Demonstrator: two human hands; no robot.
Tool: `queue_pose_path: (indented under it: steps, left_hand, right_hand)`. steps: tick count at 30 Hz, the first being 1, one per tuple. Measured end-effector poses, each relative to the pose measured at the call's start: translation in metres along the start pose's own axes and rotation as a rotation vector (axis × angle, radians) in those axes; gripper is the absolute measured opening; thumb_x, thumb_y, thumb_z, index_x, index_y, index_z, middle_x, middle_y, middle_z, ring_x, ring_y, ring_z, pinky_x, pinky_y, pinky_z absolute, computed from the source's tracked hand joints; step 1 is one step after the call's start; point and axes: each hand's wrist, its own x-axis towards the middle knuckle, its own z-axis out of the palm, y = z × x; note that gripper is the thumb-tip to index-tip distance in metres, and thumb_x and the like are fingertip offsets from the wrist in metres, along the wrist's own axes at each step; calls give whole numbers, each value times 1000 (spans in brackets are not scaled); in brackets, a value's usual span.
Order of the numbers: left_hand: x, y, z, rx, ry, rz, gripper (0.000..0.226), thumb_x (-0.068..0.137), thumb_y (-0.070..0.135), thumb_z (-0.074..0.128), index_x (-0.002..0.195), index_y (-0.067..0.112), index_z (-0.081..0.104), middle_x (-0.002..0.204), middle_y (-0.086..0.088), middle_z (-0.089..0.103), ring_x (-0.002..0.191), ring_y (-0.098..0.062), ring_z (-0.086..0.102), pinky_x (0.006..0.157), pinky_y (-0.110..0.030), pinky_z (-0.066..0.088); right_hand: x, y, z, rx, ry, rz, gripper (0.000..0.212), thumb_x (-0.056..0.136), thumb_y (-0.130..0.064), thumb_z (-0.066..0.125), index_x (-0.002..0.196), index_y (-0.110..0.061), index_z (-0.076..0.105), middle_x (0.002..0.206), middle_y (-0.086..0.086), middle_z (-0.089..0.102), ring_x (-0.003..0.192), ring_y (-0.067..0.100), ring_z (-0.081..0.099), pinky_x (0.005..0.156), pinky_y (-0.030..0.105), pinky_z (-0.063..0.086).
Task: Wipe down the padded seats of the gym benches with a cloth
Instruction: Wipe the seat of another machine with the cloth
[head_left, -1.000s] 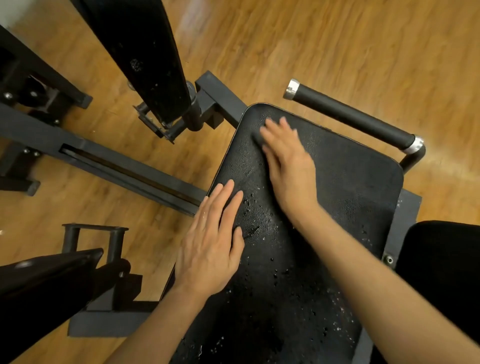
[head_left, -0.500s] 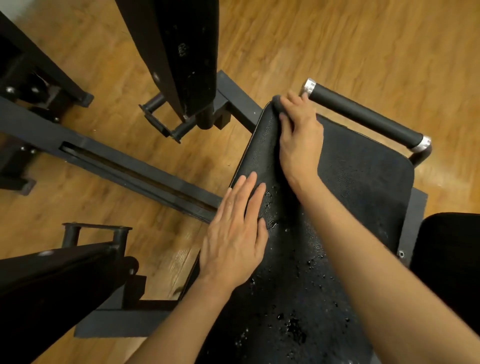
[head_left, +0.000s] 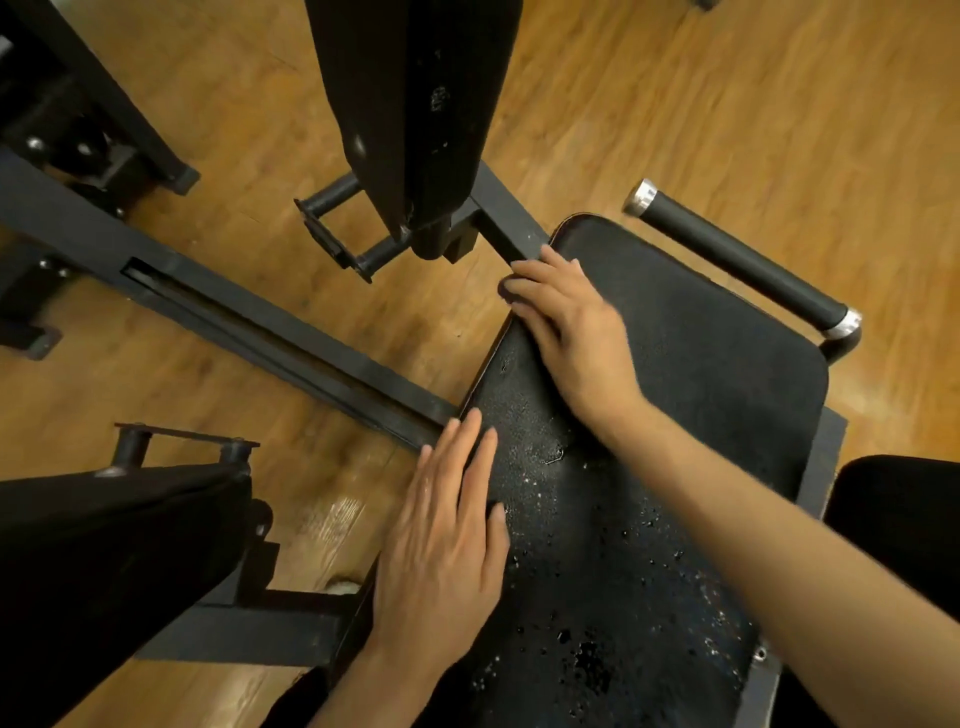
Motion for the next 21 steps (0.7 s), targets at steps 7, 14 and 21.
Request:
queue_pose_path:
  steps: [7, 14, 21]
  left_hand:
    - [2, 1, 2, 48, 1, -6, 57, 101, 29, 35, 154, 9, 33, 164, -4, 24, 150, -17, 27, 115, -38, 40]
    - [2, 0, 2, 35, 7, -2, 58, 101, 29, 37, 155, 9, 32, 165, -3, 22, 152, -17, 22, 116, -37, 38]
    - [2, 1, 4, 44, 40, 13, 57, 101, 28, 33, 153, 6, 33, 164, -7, 24, 152, -20, 24, 117, -39, 38]
  right_hand:
    - [45, 2, 6, -55, 180, 263, 17, 95, -13, 57, 102, -8, 72, 116, 6, 66, 123, 25, 56, 116, 43, 30]
    - [16, 4, -7, 49, -62, -25, 21, 95, -20, 59, 108, -9, 73, 122, 4, 67, 136, 22, 45, 121, 39, 19]
    - [-61, -40, 5, 150, -59, -7, 23, 96, -11, 59, 116, -9, 70, 132, 5, 62, 140, 22, 40, 122, 36, 20]
